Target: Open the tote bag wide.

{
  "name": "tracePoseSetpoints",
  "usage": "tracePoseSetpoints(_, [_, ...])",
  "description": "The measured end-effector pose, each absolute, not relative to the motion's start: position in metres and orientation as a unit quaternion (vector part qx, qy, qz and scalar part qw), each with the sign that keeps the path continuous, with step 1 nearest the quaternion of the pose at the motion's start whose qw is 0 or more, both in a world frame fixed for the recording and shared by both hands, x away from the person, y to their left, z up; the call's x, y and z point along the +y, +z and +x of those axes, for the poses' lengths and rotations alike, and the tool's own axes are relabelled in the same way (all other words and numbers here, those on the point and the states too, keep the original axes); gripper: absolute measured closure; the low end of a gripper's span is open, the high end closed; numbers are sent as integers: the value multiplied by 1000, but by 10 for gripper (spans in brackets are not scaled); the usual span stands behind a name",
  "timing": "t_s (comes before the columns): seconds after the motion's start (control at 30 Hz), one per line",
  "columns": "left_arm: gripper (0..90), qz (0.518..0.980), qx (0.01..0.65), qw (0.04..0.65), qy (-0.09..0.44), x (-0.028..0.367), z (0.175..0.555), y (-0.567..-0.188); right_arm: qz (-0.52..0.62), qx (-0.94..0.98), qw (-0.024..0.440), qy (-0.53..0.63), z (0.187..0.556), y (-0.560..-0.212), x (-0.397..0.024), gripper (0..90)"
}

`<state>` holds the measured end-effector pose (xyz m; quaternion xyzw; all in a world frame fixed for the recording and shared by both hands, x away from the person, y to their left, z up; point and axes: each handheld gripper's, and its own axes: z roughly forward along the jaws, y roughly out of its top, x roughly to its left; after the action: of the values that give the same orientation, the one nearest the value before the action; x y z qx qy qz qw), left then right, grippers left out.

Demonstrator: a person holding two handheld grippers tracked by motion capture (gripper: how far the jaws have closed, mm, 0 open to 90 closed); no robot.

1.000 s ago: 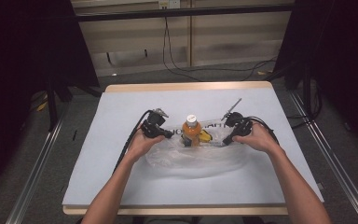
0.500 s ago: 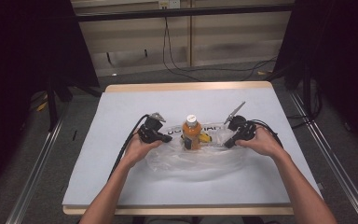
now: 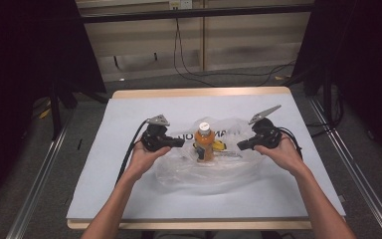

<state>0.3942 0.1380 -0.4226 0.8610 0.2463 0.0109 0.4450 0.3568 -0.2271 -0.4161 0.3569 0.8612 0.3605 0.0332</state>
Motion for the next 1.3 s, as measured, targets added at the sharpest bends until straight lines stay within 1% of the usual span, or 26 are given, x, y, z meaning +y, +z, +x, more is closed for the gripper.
tracePoseSetpoints(0.03, [900, 858, 244, 453, 10, 140, 393, -420, 358, 856, 34, 372, 355, -414, -230, 900])
tracePoseSetpoints(0.27, [900, 841, 245, 481, 34, 154, 381, -413, 369, 822, 81, 425, 341, -402, -240, 900])
tracePoseSetpoints(0.33, [900, 834, 247, 491, 41, 162, 376, -413, 375, 811, 97, 438, 336, -401, -244, 900])
tracePoseSetpoints(0.5, [900, 816, 261, 513, 55, 184, 362, -416, 393, 778, 118, 475, 317, -401, -258, 900])
tracePoseSetpoints(0.67, [900, 809, 269, 518, 66, 200, 346, -420, 400, 759, 140, 494, 297, -405, -266, 900])
tracePoseSetpoints(0.73, [900, 806, 270, 523, 62, 203, 339, -420, 401, 753, 152, 499, 289, -405, -268, 900])
tracePoseSetpoints(0.83, [900, 810, 267, 517, 71, 209, 328, -421, 402, 750, 165, 499, 276, -405, -271, 900])
tracePoseSetpoints(1.0, [900, 802, 278, 523, 78, 218, 312, -424, 407, 743, 175, 501, 255, -412, -278, 900])
tracePoseSetpoints(1.07, [900, 799, 280, 525, 83, 219, 306, -425, 411, 737, 165, 510, 249, -415, -280, 900])
tracePoseSetpoints(1.13, [900, 793, 286, 533, 73, 221, 300, -429, 416, 733, 170, 511, 243, -418, -282, 900])
tracePoseSetpoints(1.17, [856, 792, 288, 534, 74, 222, 297, -432, 413, 735, 173, 510, 239, -419, -283, 882])
tracePoseSetpoints(1.2, [718, 791, 296, 529, 82, 222, 294, -435, 413, 733, 180, 510, 235, -421, -283, 793])
tracePoseSetpoints(1.23, [638, 792, 297, 528, 78, 222, 292, -437, 421, 723, 189, 515, 232, -422, -285, 697])
tracePoseSetpoints(1.27, [660, 794, 291, 529, 76, 222, 291, -439, 428, 713, 185, 524, 230, -424, -286, 609])
tracePoseSetpoints(1.3, [633, 793, 290, 530, 75, 222, 290, -440, 432, 706, 186, 529, 229, -425, -287, 495])
